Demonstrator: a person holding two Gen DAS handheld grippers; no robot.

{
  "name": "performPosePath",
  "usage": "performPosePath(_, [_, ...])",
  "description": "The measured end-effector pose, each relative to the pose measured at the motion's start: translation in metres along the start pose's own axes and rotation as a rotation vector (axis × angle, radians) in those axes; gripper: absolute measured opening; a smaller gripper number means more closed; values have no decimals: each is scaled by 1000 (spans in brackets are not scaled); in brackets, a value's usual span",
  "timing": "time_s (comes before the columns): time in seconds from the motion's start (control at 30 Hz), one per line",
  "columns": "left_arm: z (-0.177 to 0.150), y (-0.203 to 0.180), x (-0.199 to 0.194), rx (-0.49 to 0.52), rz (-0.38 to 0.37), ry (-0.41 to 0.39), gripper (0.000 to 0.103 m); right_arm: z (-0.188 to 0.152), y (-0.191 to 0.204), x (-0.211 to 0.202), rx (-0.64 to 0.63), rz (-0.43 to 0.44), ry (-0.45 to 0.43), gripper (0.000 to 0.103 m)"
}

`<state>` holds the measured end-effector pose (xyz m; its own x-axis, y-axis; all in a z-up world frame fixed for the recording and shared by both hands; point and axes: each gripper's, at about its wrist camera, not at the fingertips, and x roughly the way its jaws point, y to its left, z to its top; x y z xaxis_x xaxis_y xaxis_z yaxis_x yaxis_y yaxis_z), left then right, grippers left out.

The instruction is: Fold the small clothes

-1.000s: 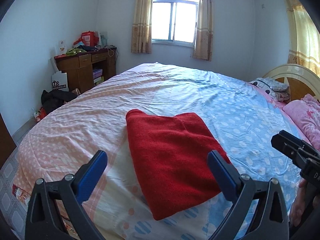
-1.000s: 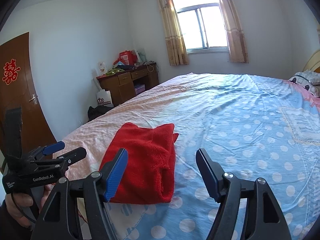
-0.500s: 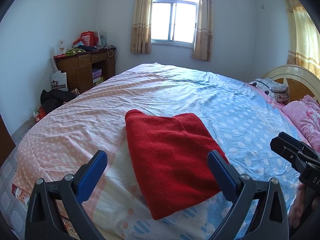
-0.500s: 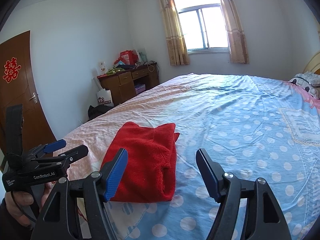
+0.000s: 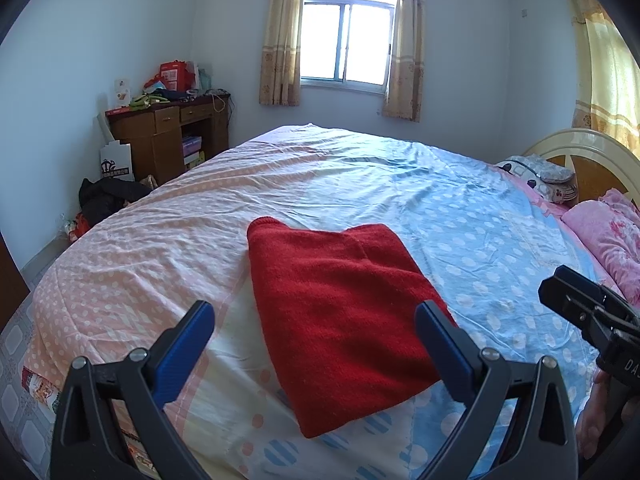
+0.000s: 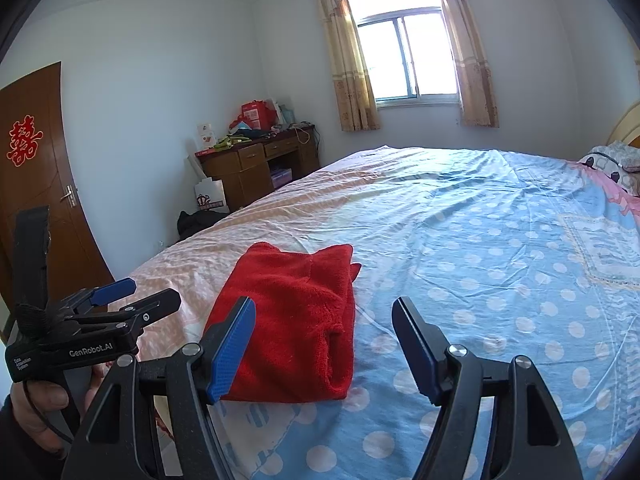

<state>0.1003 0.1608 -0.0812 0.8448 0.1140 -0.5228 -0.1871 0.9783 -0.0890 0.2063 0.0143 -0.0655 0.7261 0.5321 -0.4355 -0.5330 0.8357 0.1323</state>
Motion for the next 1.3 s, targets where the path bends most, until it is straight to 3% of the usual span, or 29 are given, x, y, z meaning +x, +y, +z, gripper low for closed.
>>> performPosePath(0.47, [2,2,0,0,-7,8,103,-1,1,-5,3,1,-33,72])
performPosePath(0.83, [8,5,-11,-4,15,-33,103,1,2,-14,-2,6,-72,72])
performPosePath(1.1, [10,10,-11,-5,39,-44,103,5,7,-34,-14,39,-176,72])
performPosePath(1.3, [8,11,-9,17,55,-62,103,3,11,-32,-33,43,-162,72])
